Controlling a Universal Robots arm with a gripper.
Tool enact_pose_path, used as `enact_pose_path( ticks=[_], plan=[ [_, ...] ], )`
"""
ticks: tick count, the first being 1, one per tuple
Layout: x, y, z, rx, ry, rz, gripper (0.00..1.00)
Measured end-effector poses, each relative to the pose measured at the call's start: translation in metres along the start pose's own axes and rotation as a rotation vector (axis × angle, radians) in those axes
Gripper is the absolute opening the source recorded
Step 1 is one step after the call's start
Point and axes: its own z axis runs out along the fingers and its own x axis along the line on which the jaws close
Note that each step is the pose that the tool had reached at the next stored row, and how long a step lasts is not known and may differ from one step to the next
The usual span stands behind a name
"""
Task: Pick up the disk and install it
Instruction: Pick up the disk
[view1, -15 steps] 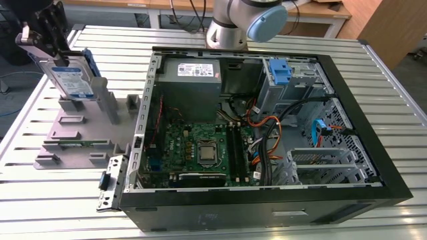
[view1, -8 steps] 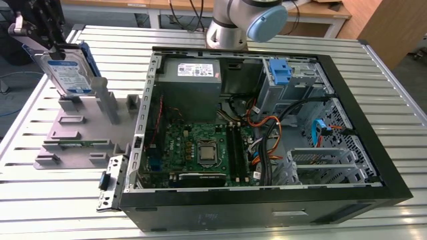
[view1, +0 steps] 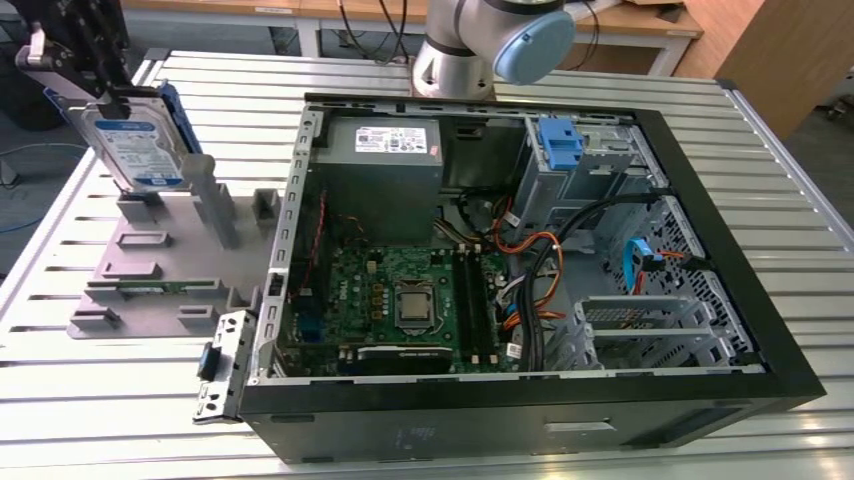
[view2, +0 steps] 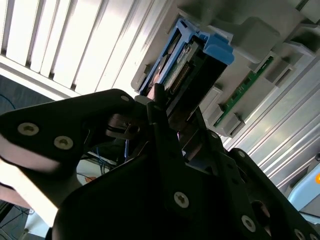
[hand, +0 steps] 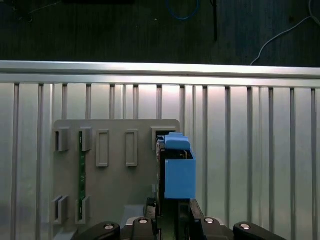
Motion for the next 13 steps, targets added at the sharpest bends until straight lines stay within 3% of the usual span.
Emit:
enact_pose_path(
  ticks=[4,5,6,11,13],
  plan=[
    [0.0,-0.0001,-0.0004,-0.0025,-0.0001,0.0,0.35],
    [0.0,-0.0005,-0.0005,-0.0167,0.0001,0.001,0.35],
    [0.0,-0.0005,-0.0004,-0.0216,0.0001,0.001,0.35],
    [0.0,-0.0004,-0.0005,-0.029,0.0003,0.002,0.35],
    [-0.0002,-0.0004,-0.0035,-0.0292,0.0004,0.002,0.35]
  ],
)
